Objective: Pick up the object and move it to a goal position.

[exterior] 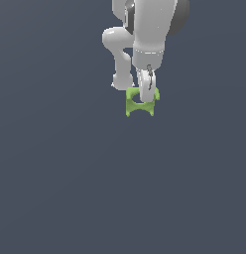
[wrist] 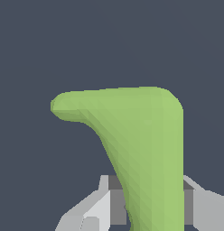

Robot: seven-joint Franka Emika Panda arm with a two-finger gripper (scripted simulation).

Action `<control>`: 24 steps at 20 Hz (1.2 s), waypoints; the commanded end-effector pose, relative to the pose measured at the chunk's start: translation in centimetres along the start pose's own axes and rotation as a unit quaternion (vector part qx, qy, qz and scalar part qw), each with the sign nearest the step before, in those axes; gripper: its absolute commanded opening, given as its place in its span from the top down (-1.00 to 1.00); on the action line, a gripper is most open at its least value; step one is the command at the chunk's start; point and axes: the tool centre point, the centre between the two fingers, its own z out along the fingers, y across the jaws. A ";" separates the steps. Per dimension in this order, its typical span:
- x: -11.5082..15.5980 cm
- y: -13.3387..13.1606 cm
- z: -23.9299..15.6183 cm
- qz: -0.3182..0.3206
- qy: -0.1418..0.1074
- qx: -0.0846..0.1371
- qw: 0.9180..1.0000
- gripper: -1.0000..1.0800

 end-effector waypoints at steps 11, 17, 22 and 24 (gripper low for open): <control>-6.3 -0.1 -11.8 -0.001 -0.002 -0.001 1.000 1.00; -8.1 -0.3 -15.1 -0.001 -0.002 -0.001 1.000 1.00; -8.9 -0.5 -16.6 -0.001 -0.003 -0.001 1.000 1.00; -9.1 -0.6 -16.9 -0.001 -0.003 -0.001 1.000 1.00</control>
